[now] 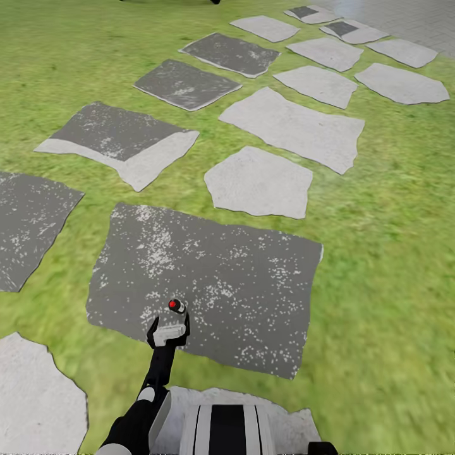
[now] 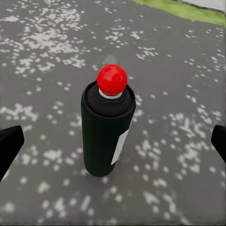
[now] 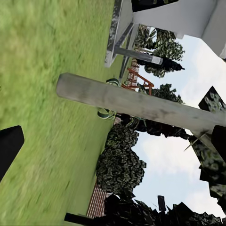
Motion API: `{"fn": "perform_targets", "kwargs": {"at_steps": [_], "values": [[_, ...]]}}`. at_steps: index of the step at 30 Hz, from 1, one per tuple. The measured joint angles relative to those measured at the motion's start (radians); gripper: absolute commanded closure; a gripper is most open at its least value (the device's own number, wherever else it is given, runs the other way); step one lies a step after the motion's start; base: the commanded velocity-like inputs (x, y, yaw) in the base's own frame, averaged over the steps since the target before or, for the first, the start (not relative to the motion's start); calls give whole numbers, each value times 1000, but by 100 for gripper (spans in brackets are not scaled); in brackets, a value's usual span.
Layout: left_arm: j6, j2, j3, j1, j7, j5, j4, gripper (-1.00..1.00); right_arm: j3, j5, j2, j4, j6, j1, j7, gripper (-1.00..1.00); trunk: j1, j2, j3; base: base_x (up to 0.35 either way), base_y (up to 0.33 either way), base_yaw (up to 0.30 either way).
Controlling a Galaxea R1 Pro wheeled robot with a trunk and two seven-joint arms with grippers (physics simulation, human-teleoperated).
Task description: In the garden, pick up the pesticide atomizer on the floor and spray pesticide onto both trees until each tree trunk is fully covered.
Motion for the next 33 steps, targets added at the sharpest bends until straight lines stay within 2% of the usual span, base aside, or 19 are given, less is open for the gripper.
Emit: {"fn": "perform_targets", "kwargs": {"at_steps": [31, 33], "values": [[1, 0, 1, 0, -1, 0, 1, -100, 0, 0, 0, 0, 0, 0, 0, -100, 0, 0, -4, 62, 3, 0], [1, 0, 1, 0, -1, 0, 2, -100, 0, 0, 0, 0, 0, 0, 0, -100, 1, -1, -12, 6, 0, 0]]}}
